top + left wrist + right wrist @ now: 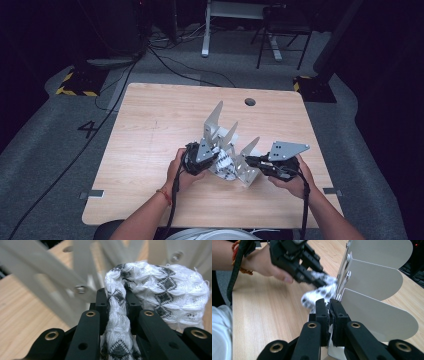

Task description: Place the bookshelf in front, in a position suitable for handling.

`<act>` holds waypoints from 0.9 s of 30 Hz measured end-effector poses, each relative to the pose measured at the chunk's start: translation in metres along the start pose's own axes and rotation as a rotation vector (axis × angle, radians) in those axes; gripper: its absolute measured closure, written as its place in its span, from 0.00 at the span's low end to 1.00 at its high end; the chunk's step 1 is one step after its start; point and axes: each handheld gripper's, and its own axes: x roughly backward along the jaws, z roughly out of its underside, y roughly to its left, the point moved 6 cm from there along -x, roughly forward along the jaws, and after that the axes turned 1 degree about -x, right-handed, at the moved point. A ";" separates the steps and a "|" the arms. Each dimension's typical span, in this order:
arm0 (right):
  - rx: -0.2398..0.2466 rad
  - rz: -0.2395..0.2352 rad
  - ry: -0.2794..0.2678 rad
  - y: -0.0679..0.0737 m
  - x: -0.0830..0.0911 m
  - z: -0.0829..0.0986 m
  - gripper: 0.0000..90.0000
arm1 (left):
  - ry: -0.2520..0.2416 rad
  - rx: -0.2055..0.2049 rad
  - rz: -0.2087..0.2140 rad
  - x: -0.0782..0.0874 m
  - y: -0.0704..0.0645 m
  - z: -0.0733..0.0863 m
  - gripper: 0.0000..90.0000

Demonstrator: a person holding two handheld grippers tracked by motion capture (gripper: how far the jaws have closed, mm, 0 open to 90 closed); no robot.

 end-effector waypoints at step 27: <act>-0.014 -0.013 0.008 -0.004 0.004 0.003 0.96 | -0.211 0.160 -0.169 0.034 0.058 -0.019 0.87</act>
